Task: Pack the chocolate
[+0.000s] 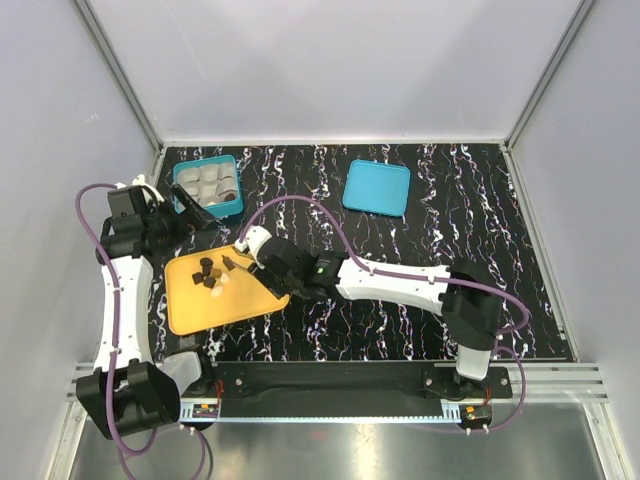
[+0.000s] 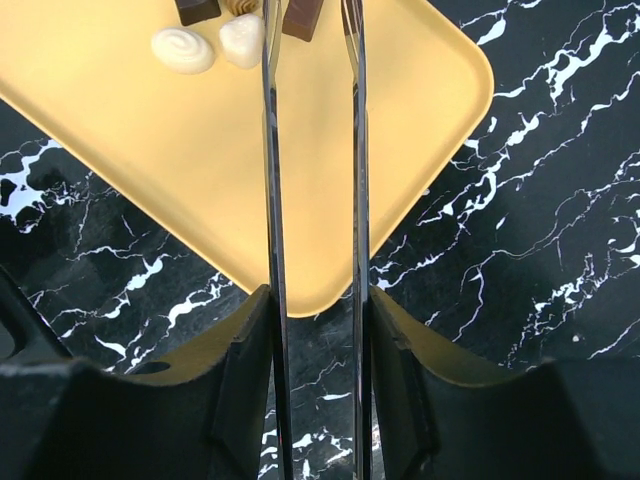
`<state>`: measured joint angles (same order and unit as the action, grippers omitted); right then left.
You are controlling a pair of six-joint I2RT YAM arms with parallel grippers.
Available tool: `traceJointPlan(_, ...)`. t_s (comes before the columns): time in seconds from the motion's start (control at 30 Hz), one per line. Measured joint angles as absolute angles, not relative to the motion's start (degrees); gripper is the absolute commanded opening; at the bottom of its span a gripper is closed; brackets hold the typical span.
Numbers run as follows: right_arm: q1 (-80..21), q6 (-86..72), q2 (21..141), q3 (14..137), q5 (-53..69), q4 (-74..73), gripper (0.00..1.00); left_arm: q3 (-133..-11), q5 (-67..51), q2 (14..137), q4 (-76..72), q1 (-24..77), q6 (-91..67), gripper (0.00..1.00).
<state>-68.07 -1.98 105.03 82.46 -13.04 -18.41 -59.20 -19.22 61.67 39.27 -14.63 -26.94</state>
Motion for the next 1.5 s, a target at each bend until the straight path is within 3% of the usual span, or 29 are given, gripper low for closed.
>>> traceJointPlan(0.9,-69.2,-3.5,116.8,88.1,-14.2,-17.8,0.47,-57.5,-16.2,59.2,38.8,-14.2,-27.4,0.99)
traceJointPlan(1.5,-69.2,-4.1,119.2,91.6,-14.4,-20.0,0.37,-54.6,-14.1,58.2,36.6,-14.0,-29.7,0.99)
